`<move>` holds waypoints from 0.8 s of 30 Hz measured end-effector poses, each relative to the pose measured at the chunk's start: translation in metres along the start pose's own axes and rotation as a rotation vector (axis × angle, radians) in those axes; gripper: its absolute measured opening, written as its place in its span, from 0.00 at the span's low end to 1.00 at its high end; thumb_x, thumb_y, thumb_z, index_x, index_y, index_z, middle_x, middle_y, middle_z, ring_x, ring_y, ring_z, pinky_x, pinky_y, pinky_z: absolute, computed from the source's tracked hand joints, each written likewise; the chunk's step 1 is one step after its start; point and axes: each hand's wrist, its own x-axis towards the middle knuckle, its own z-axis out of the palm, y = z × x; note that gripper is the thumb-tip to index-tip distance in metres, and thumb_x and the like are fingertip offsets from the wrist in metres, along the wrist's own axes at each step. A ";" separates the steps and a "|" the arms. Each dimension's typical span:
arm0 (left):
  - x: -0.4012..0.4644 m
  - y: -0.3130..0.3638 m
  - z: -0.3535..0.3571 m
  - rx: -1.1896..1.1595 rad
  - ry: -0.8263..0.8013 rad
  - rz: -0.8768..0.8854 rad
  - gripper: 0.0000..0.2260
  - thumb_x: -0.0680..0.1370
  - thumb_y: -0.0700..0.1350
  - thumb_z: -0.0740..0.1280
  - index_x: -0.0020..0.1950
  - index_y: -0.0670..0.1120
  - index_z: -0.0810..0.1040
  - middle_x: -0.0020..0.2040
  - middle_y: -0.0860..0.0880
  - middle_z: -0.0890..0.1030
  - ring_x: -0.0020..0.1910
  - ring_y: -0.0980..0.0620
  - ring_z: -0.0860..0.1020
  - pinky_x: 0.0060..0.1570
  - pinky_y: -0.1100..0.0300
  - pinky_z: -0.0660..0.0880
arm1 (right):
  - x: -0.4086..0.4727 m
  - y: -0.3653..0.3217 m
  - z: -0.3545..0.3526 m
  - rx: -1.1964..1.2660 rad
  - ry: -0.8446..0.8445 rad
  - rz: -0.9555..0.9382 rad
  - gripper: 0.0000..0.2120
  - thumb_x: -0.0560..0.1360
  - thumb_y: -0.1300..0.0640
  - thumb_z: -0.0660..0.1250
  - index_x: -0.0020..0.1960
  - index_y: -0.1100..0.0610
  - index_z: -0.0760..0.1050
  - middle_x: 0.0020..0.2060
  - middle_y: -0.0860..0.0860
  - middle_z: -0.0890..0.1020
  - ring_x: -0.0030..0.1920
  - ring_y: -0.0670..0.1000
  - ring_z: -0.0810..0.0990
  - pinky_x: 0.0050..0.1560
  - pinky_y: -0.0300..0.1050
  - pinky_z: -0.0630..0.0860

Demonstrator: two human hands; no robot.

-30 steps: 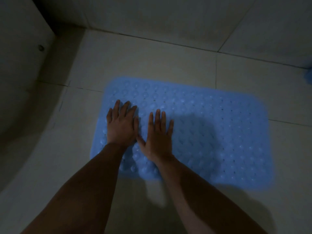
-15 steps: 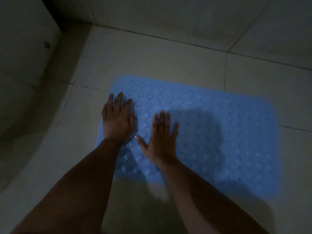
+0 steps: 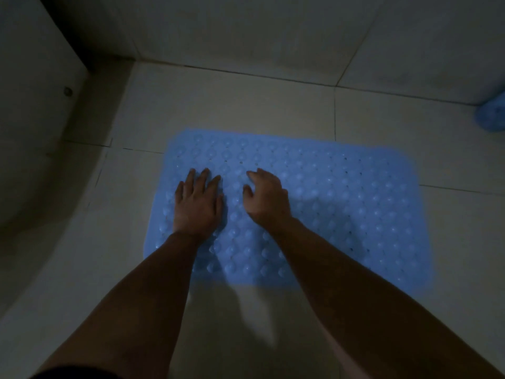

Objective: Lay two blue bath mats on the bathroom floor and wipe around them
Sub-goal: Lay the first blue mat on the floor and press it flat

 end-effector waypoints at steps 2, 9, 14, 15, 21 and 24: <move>-0.005 0.007 0.007 -0.017 -0.033 0.040 0.29 0.82 0.58 0.49 0.79 0.48 0.69 0.81 0.43 0.64 0.82 0.39 0.55 0.78 0.36 0.56 | -0.003 0.009 -0.004 0.009 0.018 0.011 0.21 0.80 0.52 0.64 0.72 0.53 0.74 0.74 0.54 0.72 0.76 0.55 0.65 0.72 0.58 0.66; 0.000 0.025 0.031 0.119 -0.124 0.111 0.33 0.83 0.66 0.44 0.85 0.50 0.50 0.85 0.45 0.43 0.83 0.40 0.38 0.80 0.35 0.43 | 0.001 0.024 -0.012 0.068 0.157 -0.085 0.20 0.80 0.51 0.64 0.71 0.54 0.74 0.67 0.53 0.78 0.71 0.56 0.72 0.68 0.59 0.72; -0.004 0.026 0.040 0.185 -0.081 0.095 0.36 0.82 0.68 0.47 0.85 0.50 0.50 0.85 0.45 0.44 0.84 0.41 0.42 0.79 0.35 0.47 | 0.017 0.024 -0.005 0.101 0.171 -0.109 0.21 0.80 0.47 0.61 0.71 0.52 0.73 0.66 0.52 0.78 0.70 0.56 0.73 0.67 0.60 0.72; -0.004 0.026 0.039 0.172 -0.064 0.100 0.36 0.82 0.68 0.49 0.85 0.50 0.51 0.85 0.45 0.45 0.84 0.41 0.43 0.79 0.35 0.48 | 0.021 0.025 -0.003 0.114 0.180 -0.122 0.21 0.80 0.47 0.61 0.70 0.53 0.73 0.65 0.52 0.78 0.69 0.56 0.74 0.67 0.60 0.73; -0.003 0.025 0.040 0.147 -0.056 0.112 0.36 0.82 0.68 0.50 0.85 0.51 0.49 0.85 0.46 0.45 0.84 0.42 0.43 0.79 0.35 0.47 | 0.040 0.031 0.005 0.096 0.180 -0.165 0.21 0.81 0.45 0.59 0.69 0.53 0.75 0.64 0.52 0.79 0.68 0.56 0.75 0.66 0.60 0.72; -0.001 0.026 0.040 0.166 -0.084 0.101 0.36 0.82 0.68 0.49 0.85 0.51 0.47 0.85 0.45 0.43 0.84 0.42 0.42 0.79 0.34 0.48 | 0.047 0.031 0.006 0.094 0.181 -0.168 0.20 0.82 0.44 0.58 0.69 0.52 0.74 0.65 0.51 0.78 0.70 0.56 0.73 0.67 0.61 0.72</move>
